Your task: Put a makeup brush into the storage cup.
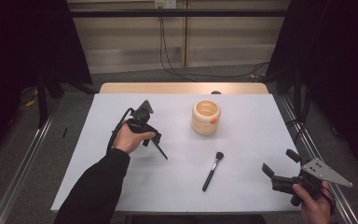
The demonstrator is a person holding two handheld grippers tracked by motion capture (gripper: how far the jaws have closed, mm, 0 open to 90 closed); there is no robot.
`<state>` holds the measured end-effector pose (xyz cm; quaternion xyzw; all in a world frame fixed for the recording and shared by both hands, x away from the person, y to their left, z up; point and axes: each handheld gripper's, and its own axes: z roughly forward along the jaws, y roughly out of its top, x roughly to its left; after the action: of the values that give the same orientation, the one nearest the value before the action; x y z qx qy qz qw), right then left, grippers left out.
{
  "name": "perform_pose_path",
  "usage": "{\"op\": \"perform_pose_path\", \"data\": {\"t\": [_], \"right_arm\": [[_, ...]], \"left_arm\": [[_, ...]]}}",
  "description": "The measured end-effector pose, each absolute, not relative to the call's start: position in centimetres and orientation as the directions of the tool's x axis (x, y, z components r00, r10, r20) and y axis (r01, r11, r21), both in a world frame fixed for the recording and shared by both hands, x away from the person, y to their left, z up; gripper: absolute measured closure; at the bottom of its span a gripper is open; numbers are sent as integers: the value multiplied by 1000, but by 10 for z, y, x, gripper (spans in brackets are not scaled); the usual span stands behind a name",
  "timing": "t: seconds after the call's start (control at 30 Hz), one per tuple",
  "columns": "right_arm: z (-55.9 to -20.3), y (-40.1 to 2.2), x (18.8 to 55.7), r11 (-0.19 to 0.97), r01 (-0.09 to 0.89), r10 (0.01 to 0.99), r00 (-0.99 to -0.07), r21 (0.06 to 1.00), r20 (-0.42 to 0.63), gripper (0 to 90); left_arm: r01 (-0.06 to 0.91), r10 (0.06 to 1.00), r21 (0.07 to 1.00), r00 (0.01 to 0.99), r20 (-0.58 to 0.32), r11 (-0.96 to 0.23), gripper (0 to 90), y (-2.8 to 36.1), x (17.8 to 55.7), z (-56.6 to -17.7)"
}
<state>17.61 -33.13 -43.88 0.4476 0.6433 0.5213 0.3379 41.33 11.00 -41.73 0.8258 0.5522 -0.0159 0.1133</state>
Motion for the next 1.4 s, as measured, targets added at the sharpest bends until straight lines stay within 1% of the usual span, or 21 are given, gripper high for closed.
{"op": "perform_pose_path", "data": {"t": [0.17, 0.2, 0.23, 0.33, 0.4, 0.43, 0.47, 0.53, 0.57, 0.63, 0.7, 0.77, 0.8, 1.0, 1.07, 1.23, 1.3, 1.33, 1.4], "right_arm": [[-439, -331, 176, 57, 225, 928, -372, 973, 32, 0], [-439, -331, 176, 57, 226, 928, -372, 972, 33, 0], [-439, -331, 176, 57, 225, 928, -371, 973, 32, 0], [-439, -332, 176, 56, 225, 929, -369, 973, 31, 0], [-439, -332, 176, 56, 223, 929, -368, 973, 31, 0], [-439, -332, 176, 54, 224, 928, -371, 973, 34, 0], [-439, -332, 176, 52, 226, 929, -368, 973, 36, 0], [-439, -332, 176, 55, 226, 927, -373, 973, 34, 0], [-439, -332, 177, 55, 223, 929, -370, 973, 32, 0], [-439, -332, 176, 57, 227, 927, -374, 972, 33, 0], [-439, -332, 176, 57, 225, 928, -372, 973, 31, 0], [-439, -332, 176, 59, 229, 928, -372, 972, 32, 0], [-439, -332, 176, 59, 229, 927, -373, 972, 32, 0], [-440, -332, 177, 55, 236, 929, -367, 970, 36, 0], [-440, -332, 177, 57, 235, 929, -369, 970, 34, 0], [-440, -332, 177, 61, 235, 928, -370, 970, 31, 0], [-440, -332, 177, 60, 236, 929, -369, 970, 33, 0], [-440, -332, 177, 60, 236, 928, -371, 970, 33, 0], [-440, -332, 177, 61, 236, 929, -369, 970, 32, 0]], "left_arm": [[937, 929, 158, 336, -156, -312, 120, 107, 419, -420], [943, 931, 153, 321, -175, -297, 132, 106, 420, -421], [943, 932, 152, 321, -168, -297, 153, 106, 421, -422], [954, 941, 124, 290, -176, -272, 157, 103, 422, -425], [962, 955, 147, 252, -156, -230, 172, 104, 424, -425], [962, 957, 150, 251, -142, -230, 192, 104, 425, -425], [966, 958, 139, 239, -157, -218, 207, 103, 426, -426], [968, 959, 121, 237, -158, -219, 220, 102, 428, -427], [966, 957, 121, 246, -152, -229, 252, 102, 429, -427], [969, 962, 119, 231, -147, -215, 261, 100, 430, -429], [970, 958, 96, 238, -158, -225, 301, 98, 432, -431], [969, 962, 112, 235, -139, -220, 325, 96, 434, -432], [970, 962, 110, 233, -141, -219, 368, 94, 434, -432], [975, 973, 123, 198, -119, -184, 464, 89, 438, -434], [976, 975, 125, 193, -110, -179, 509, 88, 439, -434], [979, 977, 103, 187, -105, -176, 524, 86, 441, -439], [980, 980, 111, 176, -96, -165, 529, 87, 443, -440], [981, 980, 118, 170, -106, -157, 538, 86, 443, -441], [981, 979, 105, 172, -106, -161, 541, 85, 443, -443]]}}
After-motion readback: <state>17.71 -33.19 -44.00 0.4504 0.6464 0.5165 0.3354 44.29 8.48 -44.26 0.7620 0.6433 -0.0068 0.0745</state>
